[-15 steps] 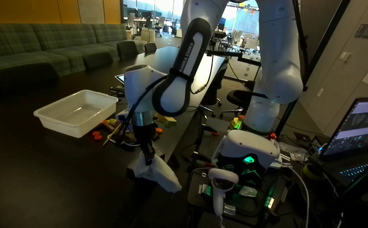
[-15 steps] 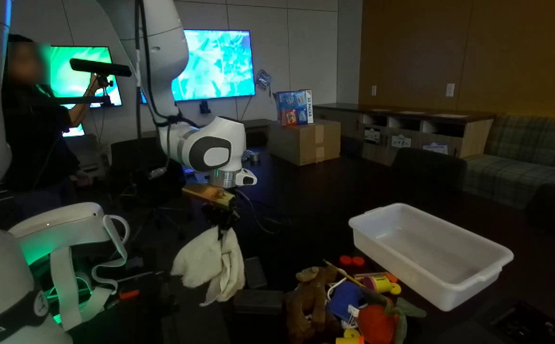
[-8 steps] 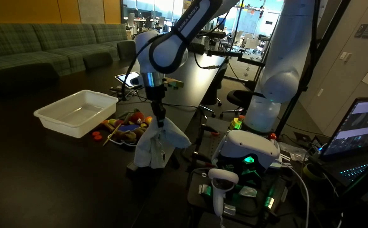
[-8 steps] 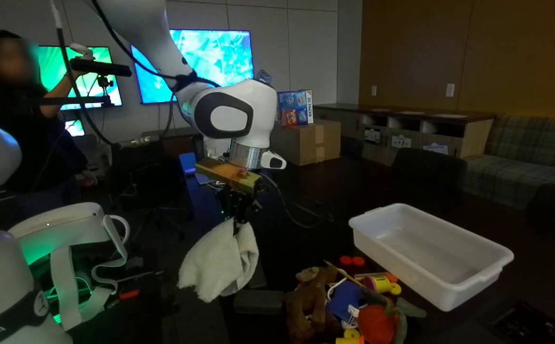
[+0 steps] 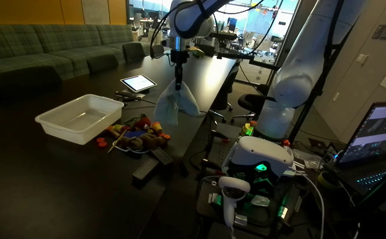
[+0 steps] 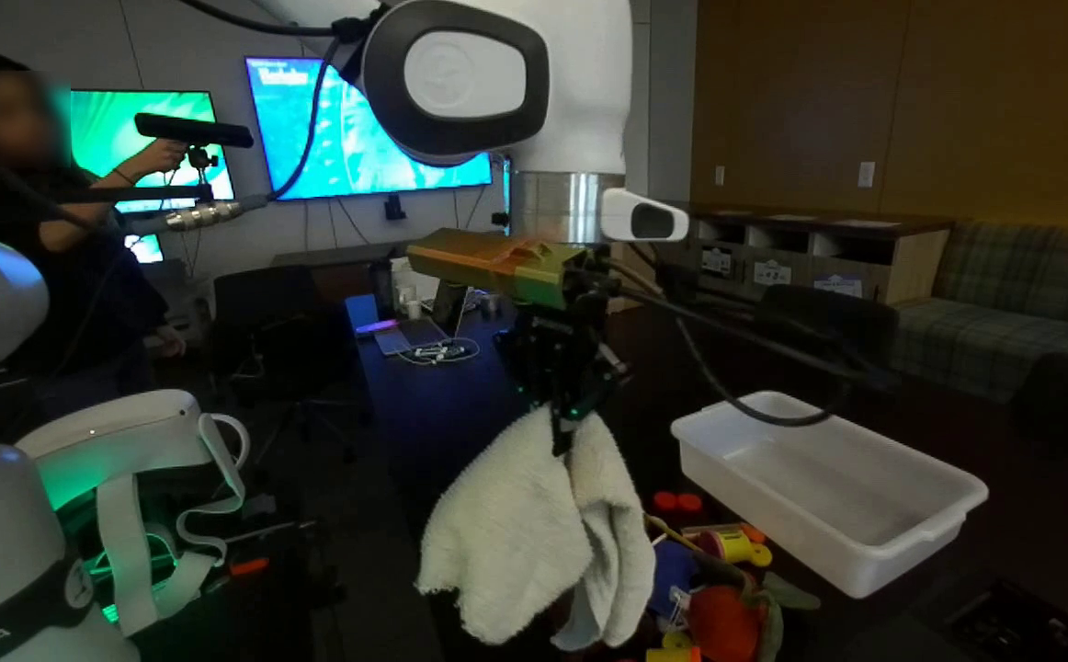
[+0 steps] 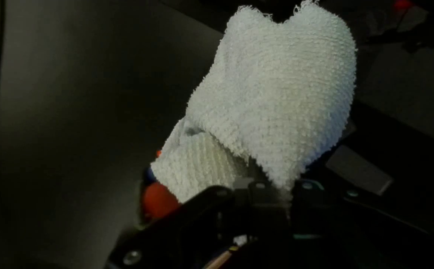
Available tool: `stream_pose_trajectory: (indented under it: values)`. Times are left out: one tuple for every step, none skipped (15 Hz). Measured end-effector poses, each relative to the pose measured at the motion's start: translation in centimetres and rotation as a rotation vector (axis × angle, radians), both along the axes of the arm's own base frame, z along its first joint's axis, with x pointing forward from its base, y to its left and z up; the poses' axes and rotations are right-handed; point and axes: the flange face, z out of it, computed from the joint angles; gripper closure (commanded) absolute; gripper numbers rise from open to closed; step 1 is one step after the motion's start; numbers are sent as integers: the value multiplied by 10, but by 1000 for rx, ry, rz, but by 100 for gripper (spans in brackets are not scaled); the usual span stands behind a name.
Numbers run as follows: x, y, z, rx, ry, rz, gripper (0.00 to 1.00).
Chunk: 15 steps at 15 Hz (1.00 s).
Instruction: Pick up the towel from the table, sweep the objects to the left and put the towel in the plastic container.
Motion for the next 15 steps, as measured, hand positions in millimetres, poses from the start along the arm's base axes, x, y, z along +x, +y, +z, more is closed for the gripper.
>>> stream_pose_trajectory:
  values:
    - [3, -21, 6, -26, -28, -45, 94]
    - [8, -40, 8, -54, -59, -87, 94]
    - [13, -57, 4, -85, -88, -129, 94]
    - [20, -71, -4, -118, -110, -167, 94]
    - [27, -83, -17, -152, -122, -198, 94]
    - [34, -92, -34, -185, -131, -226, 94]
    - [40, -100, -53, -215, -133, -246, 94]
    - [45, -106, -74, -242, -126, -260, 94]
    - [48, -111, -97, -266, -112, -269, 94]
    - [50, -116, -120, -289, -92, -272, 94]
    - [49, -120, -143, -306, -68, -269, 94]
    - [48, -124, -163, -318, -43, -260, 94]
    - [45, -128, -182, -327, -19, -250, 94]
    - [43, -131, -198, -334, 1, -239, 94]
    - [40, -134, -214, -338, 16, -227, 94]
